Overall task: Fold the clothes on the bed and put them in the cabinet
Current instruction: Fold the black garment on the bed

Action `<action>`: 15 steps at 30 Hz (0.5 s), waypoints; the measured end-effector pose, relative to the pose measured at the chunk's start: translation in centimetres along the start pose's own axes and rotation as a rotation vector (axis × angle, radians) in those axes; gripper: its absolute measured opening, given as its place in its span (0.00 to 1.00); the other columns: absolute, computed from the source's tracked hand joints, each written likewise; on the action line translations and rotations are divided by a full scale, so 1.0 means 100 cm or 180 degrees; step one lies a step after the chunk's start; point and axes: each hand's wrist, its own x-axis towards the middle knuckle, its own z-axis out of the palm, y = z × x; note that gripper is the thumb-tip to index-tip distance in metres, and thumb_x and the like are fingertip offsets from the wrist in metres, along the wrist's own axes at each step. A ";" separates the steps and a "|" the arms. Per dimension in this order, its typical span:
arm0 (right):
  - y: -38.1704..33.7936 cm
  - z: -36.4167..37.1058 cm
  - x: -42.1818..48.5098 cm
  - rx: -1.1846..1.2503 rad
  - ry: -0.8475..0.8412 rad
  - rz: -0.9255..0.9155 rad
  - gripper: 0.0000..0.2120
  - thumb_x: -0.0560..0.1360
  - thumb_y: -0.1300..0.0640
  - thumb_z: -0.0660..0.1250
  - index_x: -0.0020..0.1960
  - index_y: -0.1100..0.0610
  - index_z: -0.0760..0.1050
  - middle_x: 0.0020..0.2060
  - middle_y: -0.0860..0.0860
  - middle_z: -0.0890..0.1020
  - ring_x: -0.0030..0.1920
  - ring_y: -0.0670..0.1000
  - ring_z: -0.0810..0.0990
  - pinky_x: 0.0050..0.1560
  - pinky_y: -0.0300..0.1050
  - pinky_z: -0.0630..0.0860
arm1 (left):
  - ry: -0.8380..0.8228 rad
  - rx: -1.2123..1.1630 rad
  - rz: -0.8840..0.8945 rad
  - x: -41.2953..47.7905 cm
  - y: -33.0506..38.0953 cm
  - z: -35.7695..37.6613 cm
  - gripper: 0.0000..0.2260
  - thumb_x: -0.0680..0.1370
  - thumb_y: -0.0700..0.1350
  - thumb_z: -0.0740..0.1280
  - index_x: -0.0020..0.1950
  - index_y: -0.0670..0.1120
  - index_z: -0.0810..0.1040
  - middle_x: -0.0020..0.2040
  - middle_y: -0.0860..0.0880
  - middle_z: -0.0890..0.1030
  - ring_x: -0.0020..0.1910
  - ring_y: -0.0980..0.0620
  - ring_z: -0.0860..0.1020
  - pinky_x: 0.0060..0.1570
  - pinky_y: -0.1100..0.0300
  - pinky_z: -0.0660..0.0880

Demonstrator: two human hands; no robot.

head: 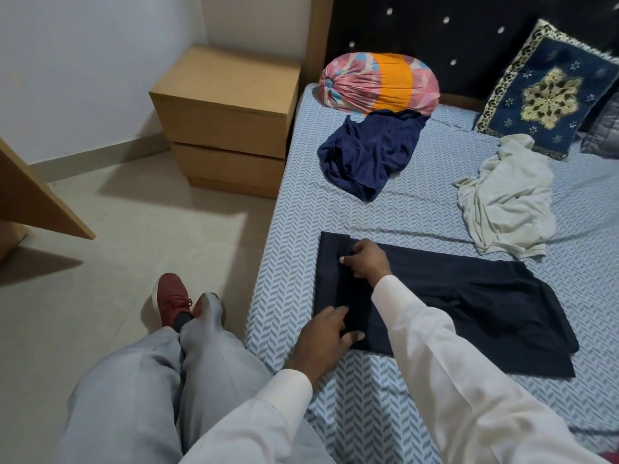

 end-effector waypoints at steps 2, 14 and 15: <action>-0.002 0.003 -0.005 -0.0275 0.0430 -0.0550 0.13 0.73 0.54 0.71 0.55 0.55 0.74 0.46 0.53 0.81 0.49 0.55 0.80 0.53 0.50 0.77 | 0.0455 -0.0029 -0.0070 -0.001 -0.003 -0.003 0.24 0.79 0.56 0.65 0.73 0.50 0.68 0.55 0.51 0.75 0.52 0.53 0.76 0.50 0.60 0.73; -0.019 0.020 0.014 -0.1420 0.0053 -0.0434 0.18 0.81 0.51 0.58 0.65 0.62 0.69 0.66 0.63 0.68 0.65 0.67 0.70 0.63 0.56 0.69 | 0.0465 0.1414 0.0504 -0.002 -0.009 0.002 0.18 0.76 0.58 0.66 0.63 0.52 0.78 0.53 0.48 0.72 0.51 0.46 0.73 0.46 0.53 0.74; -0.022 0.021 0.010 -0.1501 0.0208 -0.0477 0.20 0.81 0.49 0.57 0.66 0.61 0.69 0.66 0.63 0.67 0.66 0.66 0.68 0.63 0.57 0.69 | 0.0661 0.1241 0.0348 -0.002 -0.008 0.001 0.18 0.75 0.58 0.67 0.62 0.51 0.77 0.53 0.48 0.72 0.51 0.46 0.73 0.46 0.53 0.75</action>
